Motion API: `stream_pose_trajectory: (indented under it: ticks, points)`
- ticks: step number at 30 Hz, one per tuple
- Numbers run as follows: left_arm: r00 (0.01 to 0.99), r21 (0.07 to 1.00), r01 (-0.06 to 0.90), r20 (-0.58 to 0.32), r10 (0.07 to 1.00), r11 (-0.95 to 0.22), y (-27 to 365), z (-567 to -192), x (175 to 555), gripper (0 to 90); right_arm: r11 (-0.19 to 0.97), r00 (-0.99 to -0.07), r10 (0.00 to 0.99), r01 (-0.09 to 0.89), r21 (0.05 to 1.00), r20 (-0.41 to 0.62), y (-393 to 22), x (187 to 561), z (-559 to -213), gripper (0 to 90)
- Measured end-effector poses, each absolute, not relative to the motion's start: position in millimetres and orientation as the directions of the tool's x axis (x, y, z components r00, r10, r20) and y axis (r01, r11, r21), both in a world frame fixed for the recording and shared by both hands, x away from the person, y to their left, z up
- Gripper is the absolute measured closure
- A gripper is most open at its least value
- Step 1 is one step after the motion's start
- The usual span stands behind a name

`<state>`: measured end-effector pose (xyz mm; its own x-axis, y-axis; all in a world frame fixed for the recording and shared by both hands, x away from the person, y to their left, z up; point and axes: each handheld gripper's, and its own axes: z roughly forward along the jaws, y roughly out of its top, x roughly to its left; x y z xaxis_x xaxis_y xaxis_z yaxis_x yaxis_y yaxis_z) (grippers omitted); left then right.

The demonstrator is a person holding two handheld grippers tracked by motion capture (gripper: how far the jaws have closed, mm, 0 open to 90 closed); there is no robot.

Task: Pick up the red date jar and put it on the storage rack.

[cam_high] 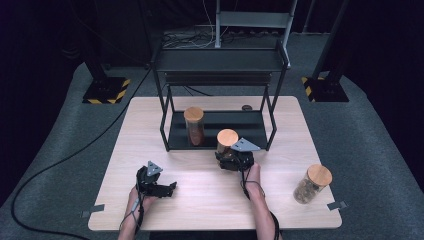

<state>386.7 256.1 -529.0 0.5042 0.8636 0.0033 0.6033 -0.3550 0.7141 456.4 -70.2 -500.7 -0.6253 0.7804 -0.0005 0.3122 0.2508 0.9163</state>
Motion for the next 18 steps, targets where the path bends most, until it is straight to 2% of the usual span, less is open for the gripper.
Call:
stream_pose_trajectory:
  ticks: [18]
  points:
    - [0.506, 0.715, 0.602, 0.004, 0.862, -0.356, 256.1, -529.0, 386.6, 2.2, 0.246, -0.626, 0.779, 0.302, 0.921, -0.003, -70.5, 455.4, -501.8, 24.6]
